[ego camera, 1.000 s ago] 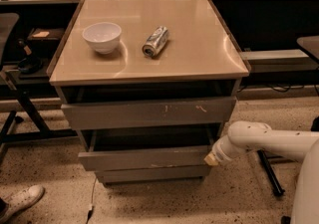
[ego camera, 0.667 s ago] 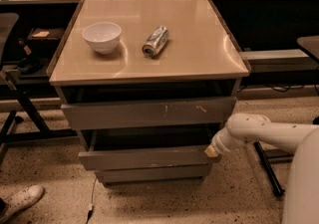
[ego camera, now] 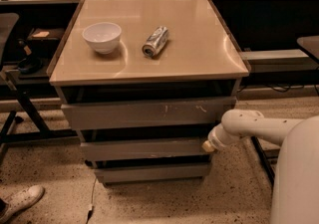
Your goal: Close middle drawer
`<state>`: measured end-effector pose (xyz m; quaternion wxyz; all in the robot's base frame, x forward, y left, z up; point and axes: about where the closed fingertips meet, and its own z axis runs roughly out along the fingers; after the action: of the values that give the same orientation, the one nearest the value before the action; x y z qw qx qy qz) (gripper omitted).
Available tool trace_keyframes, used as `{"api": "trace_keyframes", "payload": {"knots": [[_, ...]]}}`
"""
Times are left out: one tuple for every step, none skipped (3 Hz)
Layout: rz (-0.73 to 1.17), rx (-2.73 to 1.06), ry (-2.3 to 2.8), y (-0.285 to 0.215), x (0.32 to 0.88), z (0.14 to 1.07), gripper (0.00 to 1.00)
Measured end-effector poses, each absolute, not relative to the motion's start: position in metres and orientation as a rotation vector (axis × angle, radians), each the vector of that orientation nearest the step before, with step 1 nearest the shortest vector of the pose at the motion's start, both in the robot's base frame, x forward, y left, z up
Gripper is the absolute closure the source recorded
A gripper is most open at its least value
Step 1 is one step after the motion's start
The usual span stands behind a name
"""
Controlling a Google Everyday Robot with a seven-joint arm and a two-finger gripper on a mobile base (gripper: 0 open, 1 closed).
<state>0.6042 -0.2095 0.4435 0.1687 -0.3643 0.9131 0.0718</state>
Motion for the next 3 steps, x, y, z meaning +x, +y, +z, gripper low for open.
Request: {"api": "trace_keyframes", "payload": {"knots": [[0.214, -0.941, 2.663, -0.216, 0.591, 0.421, 1.00], [0.178, -0.814, 2.699, -0.228, 0.589, 0.409, 1.00], [0.145, -0.737, 2.700, -0.237, 0.598, 0.407, 1.00]]}}
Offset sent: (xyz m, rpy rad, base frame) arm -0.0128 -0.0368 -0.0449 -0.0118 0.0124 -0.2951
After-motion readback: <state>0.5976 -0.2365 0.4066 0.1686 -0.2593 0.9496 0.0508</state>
